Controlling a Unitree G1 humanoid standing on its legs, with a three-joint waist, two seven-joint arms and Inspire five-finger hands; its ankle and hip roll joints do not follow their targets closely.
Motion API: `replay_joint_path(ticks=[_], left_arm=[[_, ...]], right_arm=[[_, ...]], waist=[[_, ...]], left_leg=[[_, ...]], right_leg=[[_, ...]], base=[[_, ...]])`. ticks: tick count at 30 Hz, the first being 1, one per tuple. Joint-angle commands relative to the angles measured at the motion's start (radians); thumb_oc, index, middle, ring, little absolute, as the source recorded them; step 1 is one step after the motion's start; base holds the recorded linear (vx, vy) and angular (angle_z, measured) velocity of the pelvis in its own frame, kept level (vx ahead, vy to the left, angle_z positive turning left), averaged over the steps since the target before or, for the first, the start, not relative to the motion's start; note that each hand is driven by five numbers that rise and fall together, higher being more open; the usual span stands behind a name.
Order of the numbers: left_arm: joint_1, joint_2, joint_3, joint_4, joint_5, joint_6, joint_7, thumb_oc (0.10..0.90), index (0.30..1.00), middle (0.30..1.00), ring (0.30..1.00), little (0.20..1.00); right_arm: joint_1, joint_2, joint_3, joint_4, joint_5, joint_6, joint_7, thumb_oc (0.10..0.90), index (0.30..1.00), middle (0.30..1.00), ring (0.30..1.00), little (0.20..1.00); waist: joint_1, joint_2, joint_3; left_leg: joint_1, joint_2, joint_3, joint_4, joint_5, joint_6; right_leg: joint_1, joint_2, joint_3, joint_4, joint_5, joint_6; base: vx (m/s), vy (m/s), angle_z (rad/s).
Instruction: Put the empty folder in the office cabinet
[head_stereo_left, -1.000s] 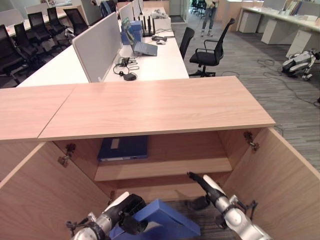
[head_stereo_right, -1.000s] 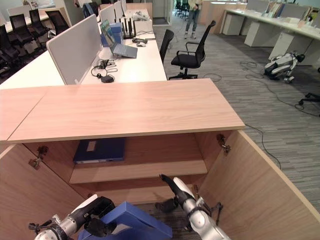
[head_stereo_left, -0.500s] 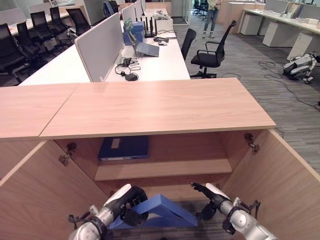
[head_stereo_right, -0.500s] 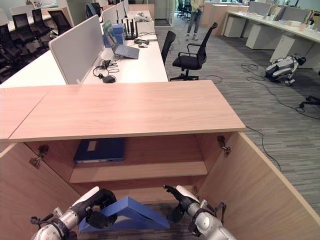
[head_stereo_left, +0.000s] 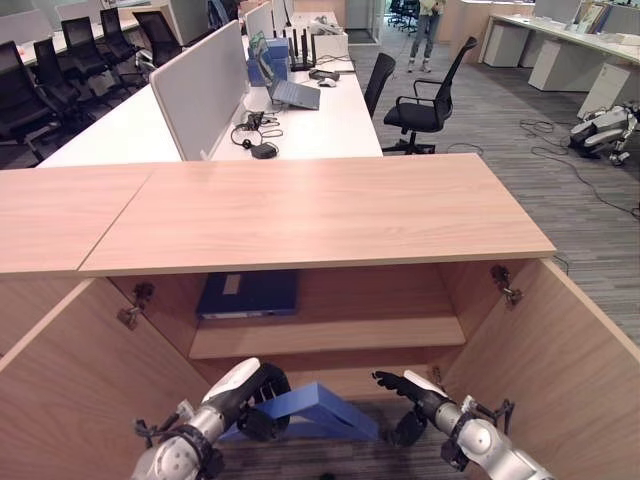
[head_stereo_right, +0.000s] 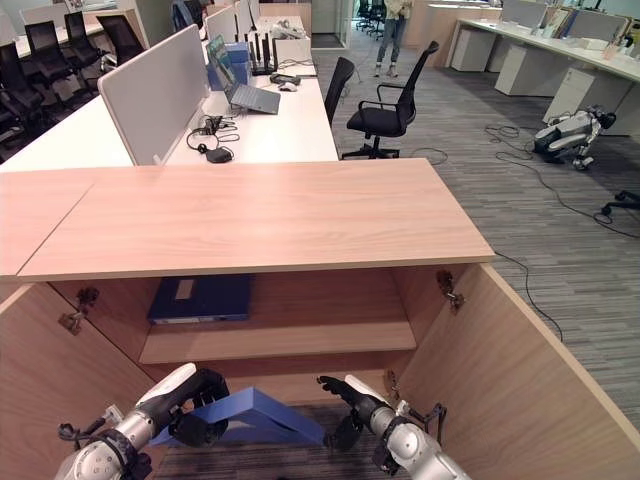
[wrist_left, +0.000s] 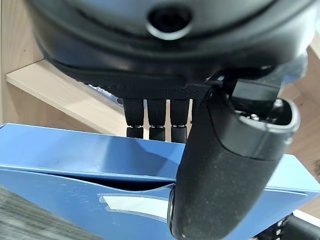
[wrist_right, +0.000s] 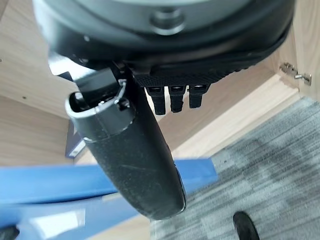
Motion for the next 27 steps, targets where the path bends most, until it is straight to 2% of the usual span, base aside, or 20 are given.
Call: replay_joint_path(ticks=[1, 6, 7, 11, 13, 14, 15, 16, 17, 18, 19, 20, 21, 22, 23, 24, 27], left_arm=[[-0.137, -0.023, 0.094, -0.14, -0.114, -0.115, 0.048, 0.4, 0.3, 0.3, 0.3, 0.3], [-0.212, -0.045, 0.035, -0.172, -0.109, -0.113, 0.064, 0.4, 0.3, 0.3, 0.3, 0.3], [-0.255, -0.063, -0.005, -0.17, -0.106, -0.106, 0.072, 0.4, 0.3, 0.3, 0.3, 0.3], [-0.316, -0.078, -0.059, -0.182, -0.147, -0.106, 0.066, 0.4, 0.3, 0.3, 0.3, 0.3], [-0.338, -0.076, -0.083, -0.21, -0.191, -0.112, 0.052, 0.4, 0.3, 0.3, 0.3, 0.3], [-0.351, -0.087, -0.133, -0.257, -0.329, -0.11, 0.016, 0.4, 0.3, 0.3, 0.3, 0.3], [-0.354, -0.084, -0.132, -0.255, -0.333, -0.111, 0.016, 0.4, 0.3, 0.3, 0.3, 0.3], [-0.358, -0.081, -0.135, -0.285, -0.451, -0.108, 0.003, 0.4, 0.3, 0.3, 0.3, 0.3], [-0.358, -0.081, -0.134, -0.286, -0.452, -0.107, 0.003, 0.4, 0.3, 0.3, 0.3, 0.3], [-0.342, -0.065, -0.131, -0.325, -0.516, -0.111, -0.022, 0.4, 0.3, 0.3, 0.3, 0.3], [-0.332, -0.063, -0.137, -0.345, -0.592, -0.107, -0.038, 0.4, 0.3, 0.3, 0.3, 0.3], [-0.321, -0.095, -0.192, -0.326, -0.746, -0.074, -0.074, 0.4, 0.3, 0.3, 0.3, 0.3], [-0.324, -0.096, -0.194, -0.322, -0.748, -0.075, -0.075, 0.4, 0.3, 0.3, 0.3, 0.3], [-0.336, -0.122, -0.226, -0.294, -0.807, -0.062, -0.085, 0.4, 0.3, 0.3, 0.3, 0.3], [-0.349, -0.143, -0.253, -0.275, -0.853, -0.052, -0.09, 0.4, 0.3, 0.3, 0.3, 0.3], [-0.365, -0.154, -0.27, -0.265, -0.881, -0.051, -0.091, 0.4, 0.3, 0.3, 0.3, 0.3], [-0.396, -0.192, -0.323, -0.255, -0.995, -0.035, -0.113, 0.4, 0.3, 0.3, 0.3, 0.3]], right_arm=[[-0.15, -0.011, 0.064, -0.122, 0.063, -0.047, 0.021, 0.8, 0.9, 0.9, 0.9, 0.9], [-0.207, 0.064, 0.138, -0.029, 0.077, -0.05, 0.028, 0.8, 0.9, 0.9, 0.9, 0.9], [-0.229, 0.103, 0.162, 0.001, 0.08, -0.047, 0.015, 0.8, 0.9, 0.9, 0.9, 0.9], [-0.244, 0.119, 0.165, 0.023, 0.062, -0.051, -0.012, 0.8, 0.9, 0.9, 0.9, 0.9], [-0.257, 0.118, 0.159, 0.022, 0.057, -0.053, -0.025, 0.8, 0.9, 0.9, 0.9, 0.9], [-0.308, 0.166, 0.187, 0.058, 0.064, -0.049, -0.036, 0.8, 0.9, 0.9, 0.9, 0.9], [-0.315, 0.175, 0.188, 0.07, 0.064, -0.053, -0.039, 0.8, 0.9, 0.9, 0.9, 0.9], [-0.321, 0.191, 0.182, 0.129, 0.055, -0.047, -0.073, 0.778, 0.867, 0.867, 0.867, 0.867], [-0.321, 0.191, 0.183, 0.129, 0.055, -0.047, -0.073, 0.747, 0.82, 0.82, 0.82, 0.82], [-0.323, 0.19, 0.167, 0.126, 0.06, -0.041, -0.078, 0.615, 0.622, 0.622, 0.622, 0.622], [-0.32, 0.194, 0.158, 0.129, 0.072, -0.039, -0.085, 0.596, 0.594, 0.594, 0.594, 0.594], [-0.294, 0.228, 0.147, 0.161, 0.129, -0.035, -0.101, 0.58, 0.571, 0.571, 0.571, 0.571], [-0.294, 0.228, 0.146, 0.163, 0.13, -0.036, -0.102, 0.552, 0.528, 0.528, 0.528, 0.528], [-0.289, 0.246, 0.139, 0.207, 0.154, -0.037, -0.116, 0.466, 0.399, 0.399, 0.399, 0.399], [-0.291, 0.262, 0.137, 0.243, 0.156, -0.037, -0.13, 0.428, 0.342, 0.342, 0.342, 0.342], [-0.295, 0.27, 0.136, 0.261, 0.146, -0.041, -0.141, 0.4, 0.3, 0.3, 0.3, 0.3], [-0.276, 0.308, 0.112, 0.304, 0.175, -0.041, -0.17, 0.4, 0.3, 0.3, 0.3, 0.3]], waist=[[0.006, -0.024, -0.011], [0.013, -0.026, -0.018], [0.01, -0.026, -0.021], [0.002, -0.025, -0.023], [-0.004, -0.022, -0.023], [-0.002, -0.016, -0.027], [-0.003, -0.019, -0.025], [-0.002, -0.017, -0.026], [-0.002, -0.017, -0.025], [0.0, -0.016, -0.026], [-0.001, -0.016, -0.025], [-0.009, -0.017, -0.023], [-0.007, -0.016, -0.023], [-0.01, -0.016, -0.022], [-0.014, -0.016, -0.023], [-0.017, -0.015, -0.02], [-0.032, -0.011, -0.019]], left_leg=[[0.074, 0.014, -0.063, -0.001, -0.175, -0.02], [0.074, 0.013, -0.071, -0.001, -0.174, -0.019], [0.074, 0.012, -0.071, -0.001, -0.173, -0.018], [0.074, 0.013, -0.068, -0.001, -0.174, -0.018], [0.074, 0.014, -0.066, -0.001, -0.173, -0.017], [0.073, 0.014, -0.065, -0.001, -0.173, -0.016], [0.074, 0.015, -0.065, -0.001, -0.174, -0.016], [0.074, 0.014, -0.066, -0.001, -0.174, -0.016], [0.075, 0.014, -0.065, -0.001, -0.175, -0.016], [0.074, 0.014, -0.064, -0.001, -0.174, -0.016], [0.075, 0.014, -0.062, -0.001, -0.175, -0.017], [0.079, 0.014, -0.057, -0.001, -0.176, -0.017], [0.079, 0.014, -0.056, -0.001, -0.177, -0.017], [0.079, 0.015, -0.053, -0.001, -0.177, -0.016], [0.08, 0.015, -0.05, -0.001, -0.177, -0.015], [0.082, 0.014, -0.048, -0.001, -0.179, -0.015], [0.082, 0.013, -0.044, -0.001, -0.181, -0.013]], right_leg=[[-0.055, -0.035, 0.004, 0.006, 0.044, 0.06], [-0.054, -0.035, 0.002, 0.006, 0.043, 0.059], [-0.054, -0.034, 0.003, 0.006, 0.042, 0.057], [-0.056, -0.033, 0.005, 0.006, 0.042, 0.056], [-0.057, -0.034, 0.007, 0.006, 0.044, 0.056], [-0.058, -0.034, 0.009, 0.006, 0.045, 0.056], [-0.057, -0.034, 0.009, 0.006, 0.044, 0.056], [-0.057, -0.034, 0.008, 0.006, 0.046, 0.056], [-0.056, -0.034, 0.008, 0.006, 0.045, 0.056], [-0.057, -0.034, 0.01, 0.006, 0.046, 0.057], [-0.055, -0.034, 0.01, 0.006, 0.046, 0.057], [-0.055, -0.033, 0.016, 0.006, 0.047, 0.056], [-0.055, -0.033, 0.016, 0.006, 0.047, 0.056], [-0.055, -0.033, 0.019, 0.006, 0.048, 0.056], [-0.055, -0.033, 0.022, 0.006, 0.049, 0.055], [-0.054, -0.032, 0.025, 0.006, 0.05, 0.055], [-0.056, -0.031, 0.032, 0.006, 0.052, 0.055]], base=[[0.0, 0.0, 0.0], [0.0, 0.0, 0.0], [0.0, 0.0, 0.0], [0.0, -0.005, 0.02], [0.0, 0.0, 0.0], [0.0, 0.0, 0.0], [0.0, 0.0, 0.0], [0.0, 0.0, 0.0], [0.0, 0.0, 0.0], [0.0, 0.0, 0.0], [0.0, 0.0, 0.0], [-0.01, -0.009, -0.03], [-0.01, -0.003, -0.07], [-0.01, 0.001, -0.05], [-0.01, -0.001, -0.05], [-0.01, -0.001, -0.03], [-0.01, 0.002, -0.09]])
